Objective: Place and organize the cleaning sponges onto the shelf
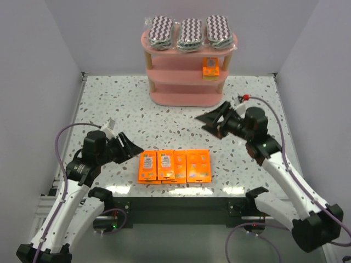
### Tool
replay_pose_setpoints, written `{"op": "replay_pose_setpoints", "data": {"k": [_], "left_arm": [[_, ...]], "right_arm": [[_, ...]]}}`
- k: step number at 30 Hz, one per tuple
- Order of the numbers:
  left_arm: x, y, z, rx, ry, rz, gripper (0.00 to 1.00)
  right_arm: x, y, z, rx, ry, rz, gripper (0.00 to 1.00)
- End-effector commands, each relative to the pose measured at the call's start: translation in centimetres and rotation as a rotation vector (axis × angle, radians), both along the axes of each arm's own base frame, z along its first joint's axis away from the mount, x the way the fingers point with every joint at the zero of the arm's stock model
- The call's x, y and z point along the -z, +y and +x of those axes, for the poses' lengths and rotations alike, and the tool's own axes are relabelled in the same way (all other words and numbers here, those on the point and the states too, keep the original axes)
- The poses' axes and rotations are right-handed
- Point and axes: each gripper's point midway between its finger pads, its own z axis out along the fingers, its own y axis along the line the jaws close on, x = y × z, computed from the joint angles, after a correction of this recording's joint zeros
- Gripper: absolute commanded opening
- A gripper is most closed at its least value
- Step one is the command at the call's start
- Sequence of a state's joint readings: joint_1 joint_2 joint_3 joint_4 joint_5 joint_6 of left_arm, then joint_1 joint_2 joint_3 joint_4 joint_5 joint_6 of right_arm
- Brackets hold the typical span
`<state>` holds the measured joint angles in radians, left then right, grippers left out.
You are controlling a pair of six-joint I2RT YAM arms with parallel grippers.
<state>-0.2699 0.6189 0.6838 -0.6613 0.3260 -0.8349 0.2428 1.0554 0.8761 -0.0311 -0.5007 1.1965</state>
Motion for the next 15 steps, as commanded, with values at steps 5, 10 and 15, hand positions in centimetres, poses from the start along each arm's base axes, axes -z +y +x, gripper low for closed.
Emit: {"op": "replay_pose_setpoints", "data": {"k": [5, 10, 15], "left_arm": [[2.1, 0.4, -1.9, 0.020, 0.031, 0.018, 0.55], [1.8, 0.5, -2.7, 0.015, 0.024, 0.006, 0.55], [1.0, 1.1, -3.6, -0.012, 0.014, 0.005, 0.55]], "right_arm": [[10.0, 6.2, -15.0, -0.201, 0.262, -0.128, 0.77], [12.6, 10.6, -20.1, -0.330, 0.289, -0.207, 0.77], [14.5, 15.3, -23.4, -0.401, 0.311, -0.221, 0.77]]}}
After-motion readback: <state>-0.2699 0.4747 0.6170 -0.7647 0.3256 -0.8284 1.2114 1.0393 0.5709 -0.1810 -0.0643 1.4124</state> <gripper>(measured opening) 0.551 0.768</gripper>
